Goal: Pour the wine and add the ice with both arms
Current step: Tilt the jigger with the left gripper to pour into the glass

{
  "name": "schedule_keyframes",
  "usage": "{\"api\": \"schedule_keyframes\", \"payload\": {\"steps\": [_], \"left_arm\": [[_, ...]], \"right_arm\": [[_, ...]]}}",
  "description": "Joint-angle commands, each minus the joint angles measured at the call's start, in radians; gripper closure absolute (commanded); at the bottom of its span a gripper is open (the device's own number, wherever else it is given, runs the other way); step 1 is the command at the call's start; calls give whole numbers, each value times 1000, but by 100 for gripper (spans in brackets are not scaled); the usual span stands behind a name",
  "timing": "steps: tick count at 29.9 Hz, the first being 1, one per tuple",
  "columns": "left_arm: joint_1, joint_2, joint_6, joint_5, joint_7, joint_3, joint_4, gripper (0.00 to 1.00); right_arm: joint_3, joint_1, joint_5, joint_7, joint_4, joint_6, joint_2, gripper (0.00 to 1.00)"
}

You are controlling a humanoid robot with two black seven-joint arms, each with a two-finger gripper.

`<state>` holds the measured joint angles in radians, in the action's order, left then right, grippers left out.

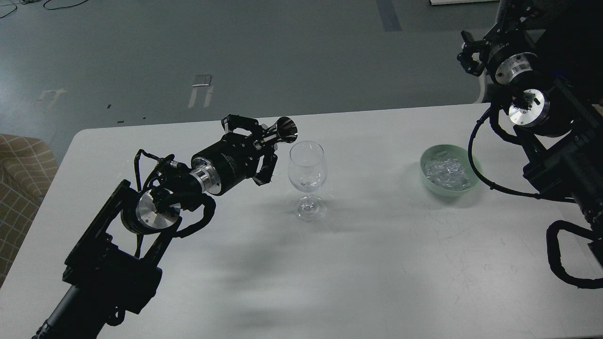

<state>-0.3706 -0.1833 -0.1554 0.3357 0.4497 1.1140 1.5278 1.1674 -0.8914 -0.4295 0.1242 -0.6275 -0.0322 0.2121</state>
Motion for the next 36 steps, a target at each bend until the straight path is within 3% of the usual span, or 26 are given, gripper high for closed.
{"api": "schedule_keyframes", "payload": {"steps": [1,36], "left_arm": [[-11,2,0,8,0,0,0,100],[-34,-8,19,147,-13,-32,5,100]], "right_arm": [[0,0,0,0,0,0,1,0],[0,-1,0,0,0,0,3,0]]}}
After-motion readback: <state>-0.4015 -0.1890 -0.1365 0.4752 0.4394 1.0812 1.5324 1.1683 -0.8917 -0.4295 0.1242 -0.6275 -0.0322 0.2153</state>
